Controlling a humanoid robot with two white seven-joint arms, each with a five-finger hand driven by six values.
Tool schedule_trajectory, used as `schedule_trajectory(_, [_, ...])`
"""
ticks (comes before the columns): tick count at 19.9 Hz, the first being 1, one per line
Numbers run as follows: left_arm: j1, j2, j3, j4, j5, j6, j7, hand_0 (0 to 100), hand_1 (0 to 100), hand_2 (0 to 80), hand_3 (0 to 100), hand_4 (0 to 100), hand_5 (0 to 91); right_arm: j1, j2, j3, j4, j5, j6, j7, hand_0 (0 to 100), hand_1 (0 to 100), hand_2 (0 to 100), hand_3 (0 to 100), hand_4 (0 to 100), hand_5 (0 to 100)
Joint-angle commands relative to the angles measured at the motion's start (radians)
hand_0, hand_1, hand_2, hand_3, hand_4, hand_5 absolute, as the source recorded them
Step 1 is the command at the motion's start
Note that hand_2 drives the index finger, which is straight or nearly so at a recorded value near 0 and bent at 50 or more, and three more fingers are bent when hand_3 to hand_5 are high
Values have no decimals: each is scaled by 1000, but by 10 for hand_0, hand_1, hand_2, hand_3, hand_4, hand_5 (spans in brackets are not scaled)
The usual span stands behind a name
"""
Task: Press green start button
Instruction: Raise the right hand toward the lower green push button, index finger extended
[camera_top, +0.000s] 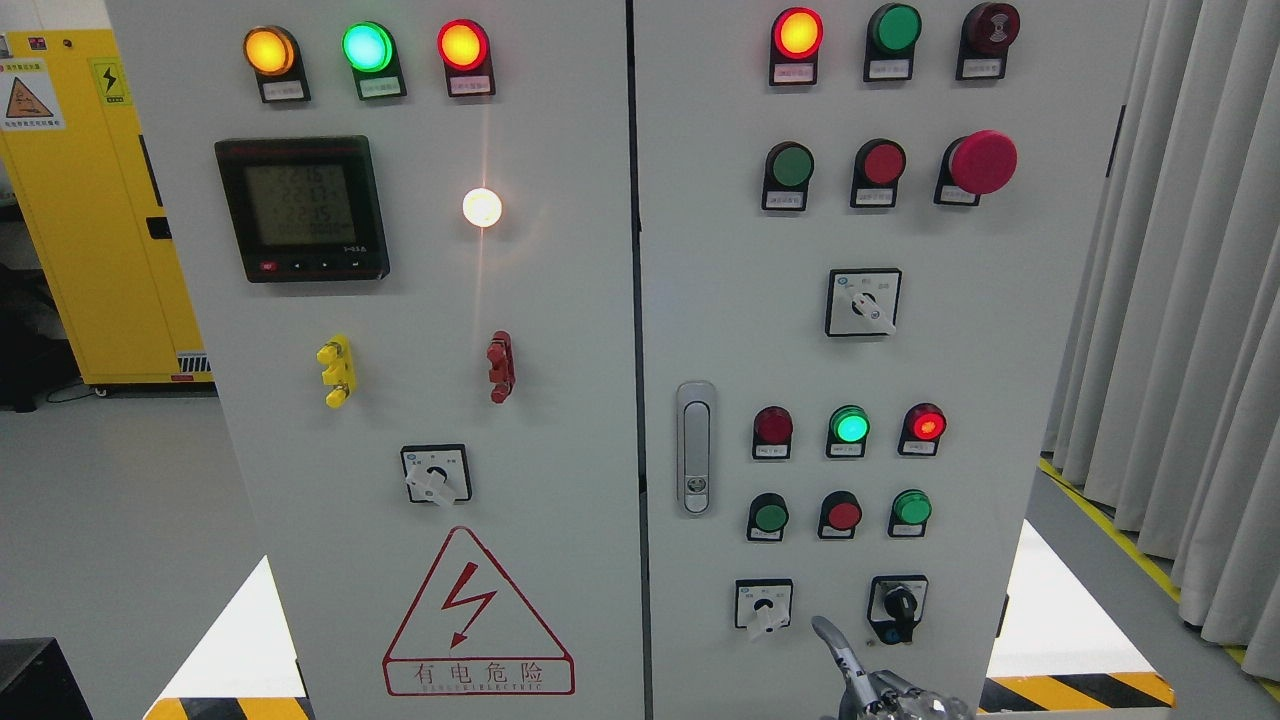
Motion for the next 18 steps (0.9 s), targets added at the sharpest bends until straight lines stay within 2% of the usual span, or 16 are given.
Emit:
schedule_trajectory(1, [0,0,0,0,0,0,0,120,556,0,0,0,0,-59,-6,-30,6,42,8,8,807,934,0,767,792,936])
schedule_trajectory(5, [0,0,-1,0,0,0,0,120,556,0,0,0,0,-74,-6,-28,11,62,8,11,825,939,0,770,795,940])
schedule_trajectory(7, [0,0,0,0,-1,0,0,120,556,0,0,0,0,-76,-6,-28,8,62,8,40,834,942,0,771,796,940])
schedule_trajectory(9, [0,0,-1,0,0,0,0,120,556,0,0,0,0,-83,-6,-27,5,62,8,51,846,944,0,772,797,940])
schedule_trajectory(18, [0,0,-1,0,0,0,0,120,556,0,0,0,0,-126,-6,-13,6,85,8,52,864,943,0,775,795,941])
